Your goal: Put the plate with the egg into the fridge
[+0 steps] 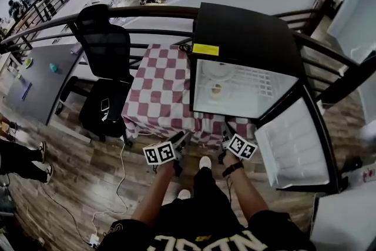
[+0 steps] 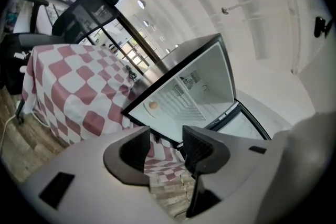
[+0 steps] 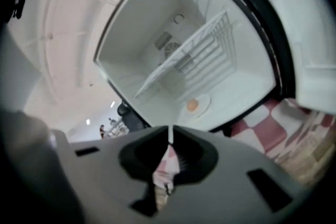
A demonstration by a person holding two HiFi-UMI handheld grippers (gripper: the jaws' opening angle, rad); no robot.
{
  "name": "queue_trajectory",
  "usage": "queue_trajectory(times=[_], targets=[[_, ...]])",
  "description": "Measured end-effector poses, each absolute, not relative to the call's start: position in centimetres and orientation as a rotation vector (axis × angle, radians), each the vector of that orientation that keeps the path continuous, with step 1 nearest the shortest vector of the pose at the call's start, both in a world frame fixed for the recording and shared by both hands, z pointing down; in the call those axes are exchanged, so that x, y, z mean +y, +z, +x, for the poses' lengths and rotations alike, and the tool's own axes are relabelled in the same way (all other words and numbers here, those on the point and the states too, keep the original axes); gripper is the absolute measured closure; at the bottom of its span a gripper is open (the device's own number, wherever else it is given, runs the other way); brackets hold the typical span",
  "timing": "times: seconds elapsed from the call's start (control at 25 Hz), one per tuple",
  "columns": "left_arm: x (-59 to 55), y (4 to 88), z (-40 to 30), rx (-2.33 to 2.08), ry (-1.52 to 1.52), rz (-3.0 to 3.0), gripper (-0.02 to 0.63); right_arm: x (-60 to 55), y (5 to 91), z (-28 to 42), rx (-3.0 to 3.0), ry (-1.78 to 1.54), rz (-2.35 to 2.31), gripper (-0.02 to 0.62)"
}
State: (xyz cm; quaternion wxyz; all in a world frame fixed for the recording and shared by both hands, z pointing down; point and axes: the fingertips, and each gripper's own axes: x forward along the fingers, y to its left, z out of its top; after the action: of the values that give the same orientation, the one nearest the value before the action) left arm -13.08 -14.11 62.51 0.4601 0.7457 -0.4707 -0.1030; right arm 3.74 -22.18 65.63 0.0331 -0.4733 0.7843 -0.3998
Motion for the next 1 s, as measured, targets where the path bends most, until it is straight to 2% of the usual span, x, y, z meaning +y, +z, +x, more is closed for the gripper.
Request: queue_trajectory(times=[0.28,0.44,0.76,1.0], targets=[[-8.6,56.8,-13.1,-1.262,-0.108,2.15,0.413,-11.5,57.5,2.8,2.608,-0.741,-1.565,0.561],[-5.3,53.7,-11.8,-1.299,-0.045,2.313,0.439,-6.4,52.3,1.6,2.695,-0.435,-1.61,0.561],[-0.8,48.8,-11.5,-1.411,-0.104,2.41,0.546,-1.4,46.4,1.8,2.729,-0.197,-1.599,0.563],[0.6,46.3,-9.8,-1.513,-0.083,2.476,0.575,-1.4,44.7,4.5,2.706,-0.186,-1.588,0.562]])
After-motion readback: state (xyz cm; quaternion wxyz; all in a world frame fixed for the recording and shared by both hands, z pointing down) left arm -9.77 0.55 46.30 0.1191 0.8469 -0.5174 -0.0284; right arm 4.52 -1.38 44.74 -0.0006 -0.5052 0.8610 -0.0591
